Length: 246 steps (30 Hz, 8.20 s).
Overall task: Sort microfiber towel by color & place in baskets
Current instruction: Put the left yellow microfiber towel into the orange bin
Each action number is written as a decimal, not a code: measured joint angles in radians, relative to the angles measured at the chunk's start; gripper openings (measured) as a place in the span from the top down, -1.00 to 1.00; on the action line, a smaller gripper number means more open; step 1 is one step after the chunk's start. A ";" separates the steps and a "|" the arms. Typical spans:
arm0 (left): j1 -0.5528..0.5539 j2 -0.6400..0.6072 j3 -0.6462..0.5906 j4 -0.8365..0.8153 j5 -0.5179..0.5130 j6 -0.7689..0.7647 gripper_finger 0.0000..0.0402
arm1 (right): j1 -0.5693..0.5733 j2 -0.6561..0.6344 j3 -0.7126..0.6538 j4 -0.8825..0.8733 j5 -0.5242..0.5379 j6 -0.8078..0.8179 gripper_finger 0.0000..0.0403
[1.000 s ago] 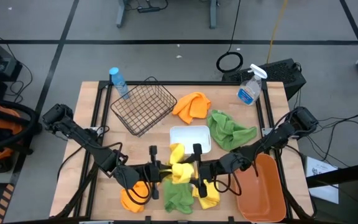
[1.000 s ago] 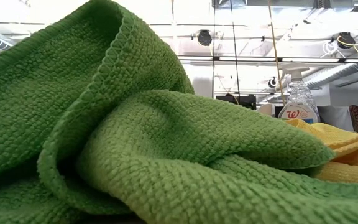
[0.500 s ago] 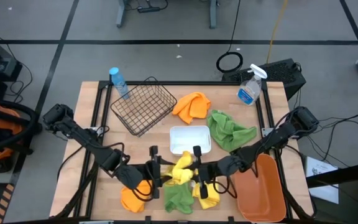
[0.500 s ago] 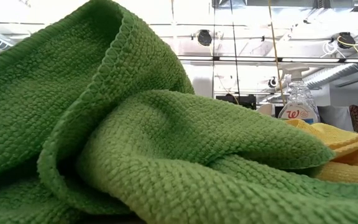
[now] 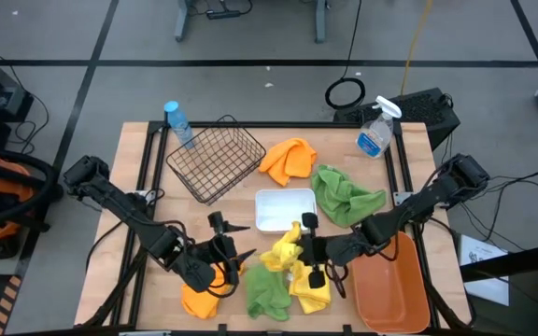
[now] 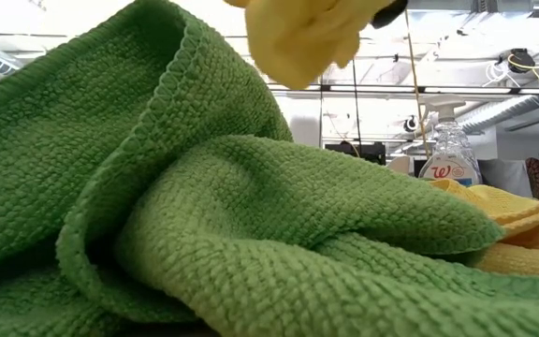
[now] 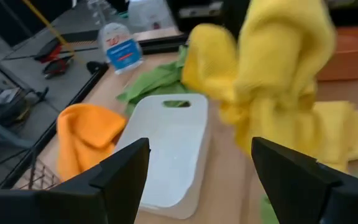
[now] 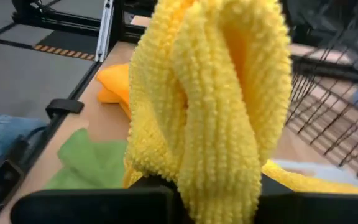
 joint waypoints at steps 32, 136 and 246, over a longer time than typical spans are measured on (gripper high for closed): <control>0.013 0.001 -0.047 -0.019 -0.020 -0.020 -0.44 | 0.198 -0.393 0.002 -0.683 -0.036 0.666 0.78; 0.047 0.059 -0.047 0.052 0.122 -0.028 -0.44 | 0.458 0.016 0.087 -1.121 -0.502 1.246 -0.41; 0.038 0.059 -0.047 0.187 0.160 -0.008 -0.44 | 0.586 0.113 0.077 -1.185 -0.265 1.230 0.94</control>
